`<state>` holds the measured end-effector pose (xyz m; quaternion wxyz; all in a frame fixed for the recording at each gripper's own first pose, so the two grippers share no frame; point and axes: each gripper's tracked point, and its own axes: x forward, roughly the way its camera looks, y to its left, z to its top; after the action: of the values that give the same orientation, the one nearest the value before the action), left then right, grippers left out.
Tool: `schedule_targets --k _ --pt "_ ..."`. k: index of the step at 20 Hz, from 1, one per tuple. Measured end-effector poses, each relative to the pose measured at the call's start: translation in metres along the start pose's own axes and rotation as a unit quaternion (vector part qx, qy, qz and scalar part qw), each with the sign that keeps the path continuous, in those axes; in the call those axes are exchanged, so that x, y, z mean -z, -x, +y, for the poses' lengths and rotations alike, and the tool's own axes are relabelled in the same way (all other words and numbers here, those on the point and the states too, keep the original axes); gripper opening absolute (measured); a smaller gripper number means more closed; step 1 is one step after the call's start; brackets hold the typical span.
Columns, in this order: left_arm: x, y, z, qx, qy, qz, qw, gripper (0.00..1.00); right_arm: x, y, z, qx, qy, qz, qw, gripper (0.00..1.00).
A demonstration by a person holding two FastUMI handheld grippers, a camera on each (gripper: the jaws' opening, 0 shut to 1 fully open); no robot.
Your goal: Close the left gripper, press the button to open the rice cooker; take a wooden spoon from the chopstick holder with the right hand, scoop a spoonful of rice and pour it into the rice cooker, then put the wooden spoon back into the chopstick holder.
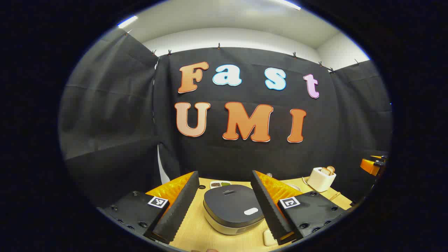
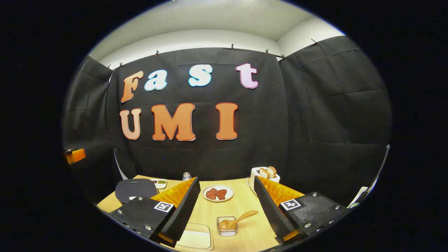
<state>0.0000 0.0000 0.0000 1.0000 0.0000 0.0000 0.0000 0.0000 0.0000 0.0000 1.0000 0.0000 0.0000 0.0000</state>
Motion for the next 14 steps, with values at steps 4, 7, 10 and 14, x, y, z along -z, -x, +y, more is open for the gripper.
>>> schedule_targets --k 4,7,10,14 --pt "-0.004 0.01 -0.007 0.001 -0.004 0.001 1.0 1.0 0.005 -0.002 -0.01 -0.007 0.004 0.009 1.0 0.95" --pt "-0.007 0.01 -0.007 -0.009 -0.011 0.003 1.0 1.0 0.001 0.0 -0.024 -0.005 0.002 0.006 1.0 1.0" --pt "-0.01 0.006 -0.016 -0.005 -0.011 0.002 1.0 1.0 -0.007 -0.002 -0.035 0.001 0.003 -0.002 1.0 1.0" --pt "-0.013 0.002 -0.025 0.004 -0.009 -0.001 1.0 1.0 -0.006 -0.004 -0.042 0.005 0.016 -0.003 1.0 1.0"
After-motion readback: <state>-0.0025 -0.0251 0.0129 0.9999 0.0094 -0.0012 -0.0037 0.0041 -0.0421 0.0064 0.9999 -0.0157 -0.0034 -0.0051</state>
